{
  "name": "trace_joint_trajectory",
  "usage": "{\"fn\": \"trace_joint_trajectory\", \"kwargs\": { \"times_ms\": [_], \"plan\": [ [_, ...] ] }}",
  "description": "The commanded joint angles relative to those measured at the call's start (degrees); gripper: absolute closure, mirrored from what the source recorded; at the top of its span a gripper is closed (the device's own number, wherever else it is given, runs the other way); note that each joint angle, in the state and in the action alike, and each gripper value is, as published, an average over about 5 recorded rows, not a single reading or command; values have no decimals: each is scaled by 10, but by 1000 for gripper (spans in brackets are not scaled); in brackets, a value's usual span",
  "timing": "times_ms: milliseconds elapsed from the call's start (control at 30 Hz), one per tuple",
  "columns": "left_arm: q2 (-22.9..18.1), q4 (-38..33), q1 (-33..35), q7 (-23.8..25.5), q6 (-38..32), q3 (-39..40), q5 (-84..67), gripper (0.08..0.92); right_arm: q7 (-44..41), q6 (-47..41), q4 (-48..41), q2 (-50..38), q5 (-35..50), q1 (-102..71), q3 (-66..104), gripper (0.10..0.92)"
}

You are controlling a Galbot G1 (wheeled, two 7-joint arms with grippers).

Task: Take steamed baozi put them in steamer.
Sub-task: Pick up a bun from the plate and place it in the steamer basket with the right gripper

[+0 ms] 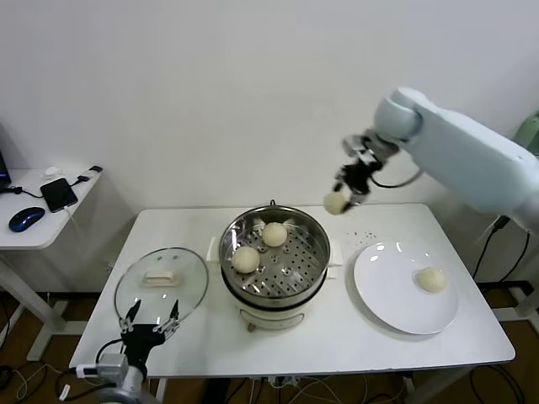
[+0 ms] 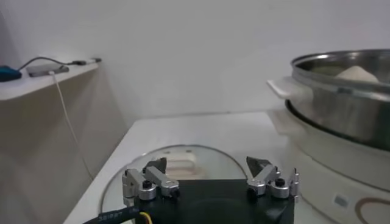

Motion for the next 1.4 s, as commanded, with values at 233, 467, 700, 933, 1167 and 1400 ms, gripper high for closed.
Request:
{"fn": "trace_joint_trajectory", "kwargs": {
  "times_ms": [233,467,700,933,1167,1400],
  "plan": [
    [-16,-17,-4,-4,-1,1,-4,177,94,418,40,121,-86,63,-160,491],
    [-18,-24,-4,-3,1,2,-8,177,90,415,81,142,-152,35,-157,488],
    [-18,-22,-5,-4,0,1,-10,177,62,387,95,152,-153,13,-161,490],
    [-18,-20,-7,-5,-1,2,-11,177,59,351,115,144,-144,-7,-171,490],
    [-18,-17,-11,-4,-1,5,-12,177,61,341,104,156,-159,-33,-167,491],
    [-15,-17,-11,-5,-1,4,-14,177,62,331,85,168,-180,-49,-160,491]
  ]
}}
